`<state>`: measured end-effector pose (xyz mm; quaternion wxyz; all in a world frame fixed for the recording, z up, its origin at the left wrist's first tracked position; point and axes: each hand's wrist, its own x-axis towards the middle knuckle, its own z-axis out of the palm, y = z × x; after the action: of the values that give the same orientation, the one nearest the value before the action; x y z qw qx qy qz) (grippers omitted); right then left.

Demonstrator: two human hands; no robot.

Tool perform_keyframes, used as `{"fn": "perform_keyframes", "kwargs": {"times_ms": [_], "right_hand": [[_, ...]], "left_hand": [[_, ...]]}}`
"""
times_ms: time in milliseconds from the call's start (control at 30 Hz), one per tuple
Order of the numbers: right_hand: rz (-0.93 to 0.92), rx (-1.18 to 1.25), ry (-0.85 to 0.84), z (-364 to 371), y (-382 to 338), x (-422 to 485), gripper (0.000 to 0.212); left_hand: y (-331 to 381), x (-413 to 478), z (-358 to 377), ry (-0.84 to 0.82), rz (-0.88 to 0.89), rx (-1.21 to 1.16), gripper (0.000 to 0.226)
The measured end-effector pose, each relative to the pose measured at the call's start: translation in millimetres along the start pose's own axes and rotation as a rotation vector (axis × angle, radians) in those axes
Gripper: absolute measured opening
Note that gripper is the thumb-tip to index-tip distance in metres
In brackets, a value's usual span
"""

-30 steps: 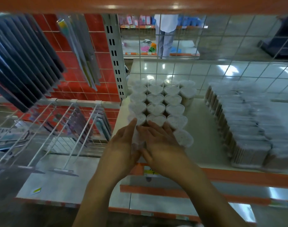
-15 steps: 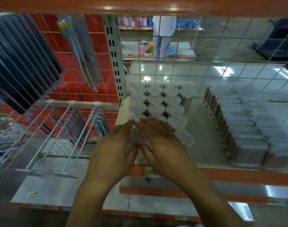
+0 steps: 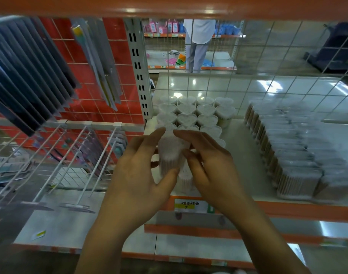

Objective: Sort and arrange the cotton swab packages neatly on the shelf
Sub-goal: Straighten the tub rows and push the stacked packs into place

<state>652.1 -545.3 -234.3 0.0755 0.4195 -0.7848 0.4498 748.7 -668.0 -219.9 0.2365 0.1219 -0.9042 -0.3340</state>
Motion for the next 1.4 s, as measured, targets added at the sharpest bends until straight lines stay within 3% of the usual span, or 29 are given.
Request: {"fn": "perform_keyframes", "kwargs": {"times_ms": [400, 700, 933, 1100, 1400], "right_hand": [[0.197, 0.42, 0.077, -7, 0, 1, 0.02], [0.209, 0.535, -0.073, 2, -1, -1, 0.029], [0.226, 0.468, -0.041, 5, 9, 4, 0.03], [0.194, 0.393, -0.055, 10, 13, 3, 0.028], [0.03, -0.194, -0.051, 20, 30, -7, 0.031]], "left_hand": [[0, 2, 5, -0.053, 0.05, -0.087, 0.072], [-4, 9, 15, 0.046, 0.042, 0.055, 0.07], [-9, 8, 3, -0.033, 0.018, 0.052, 0.068], [-19, 7, 0, 0.03, 0.016, 0.168, 0.065], [-55, 3, 17, 0.034, -0.035, 0.359, 0.065]]}}
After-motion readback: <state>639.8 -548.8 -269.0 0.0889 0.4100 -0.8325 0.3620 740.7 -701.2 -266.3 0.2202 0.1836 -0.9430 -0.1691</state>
